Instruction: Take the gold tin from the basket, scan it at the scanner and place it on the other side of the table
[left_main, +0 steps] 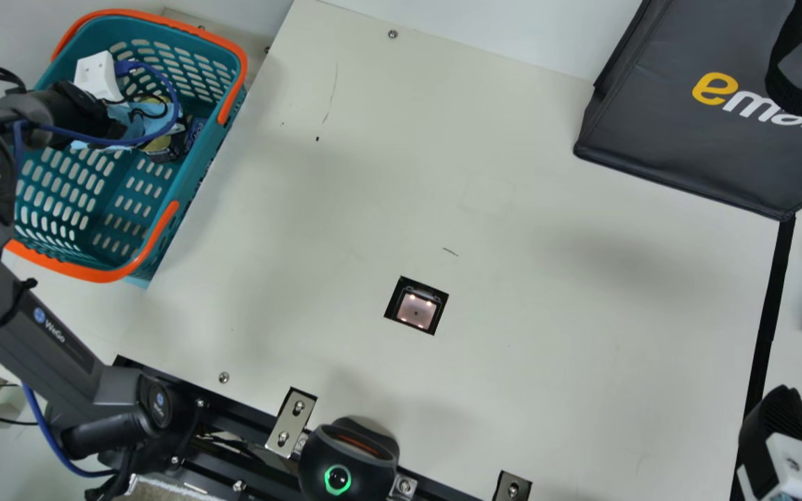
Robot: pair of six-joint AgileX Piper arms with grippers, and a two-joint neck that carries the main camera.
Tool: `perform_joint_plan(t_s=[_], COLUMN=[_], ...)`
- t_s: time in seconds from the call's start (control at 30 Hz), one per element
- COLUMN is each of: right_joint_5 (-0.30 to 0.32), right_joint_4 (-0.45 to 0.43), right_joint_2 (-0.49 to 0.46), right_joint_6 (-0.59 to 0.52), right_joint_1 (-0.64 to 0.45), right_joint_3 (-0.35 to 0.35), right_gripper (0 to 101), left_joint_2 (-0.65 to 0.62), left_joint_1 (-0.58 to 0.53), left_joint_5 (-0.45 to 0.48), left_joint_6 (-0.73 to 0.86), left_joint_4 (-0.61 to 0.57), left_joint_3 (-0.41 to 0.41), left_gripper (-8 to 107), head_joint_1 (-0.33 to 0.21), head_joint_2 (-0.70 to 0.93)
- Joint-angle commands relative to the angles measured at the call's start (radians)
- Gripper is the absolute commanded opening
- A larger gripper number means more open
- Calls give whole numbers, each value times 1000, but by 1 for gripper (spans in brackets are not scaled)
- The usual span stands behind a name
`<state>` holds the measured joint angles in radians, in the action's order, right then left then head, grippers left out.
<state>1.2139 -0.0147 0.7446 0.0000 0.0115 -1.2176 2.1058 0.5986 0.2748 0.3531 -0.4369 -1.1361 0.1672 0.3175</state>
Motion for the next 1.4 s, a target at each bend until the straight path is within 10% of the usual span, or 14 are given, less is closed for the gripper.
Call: perform_joint_plan(t_s=[0.0, 0.5, 1.37], right_joint_5=[0, -1, -1], right_joint_4=[0, 0, 0], right_joint_2=[0, 0, 0], right_joint_6=[0, 0, 0], right_joint_1=[0, 0, 0], right_joint_3=[0, 0, 0], right_gripper=[95, 95, 95], left_joint_2=[-35, -253, -627], left_joint_1=[5, 29, -47], left_joint_5=[7, 250, 559], left_joint_6=[-45, -326, -364], left_joint_4=[29, 210, 240], left_joint_3=[16, 41, 1], left_gripper=[-8, -8, -8], head_joint_1=[-29, -29, -29], head_joint_2=[4, 4, 4])
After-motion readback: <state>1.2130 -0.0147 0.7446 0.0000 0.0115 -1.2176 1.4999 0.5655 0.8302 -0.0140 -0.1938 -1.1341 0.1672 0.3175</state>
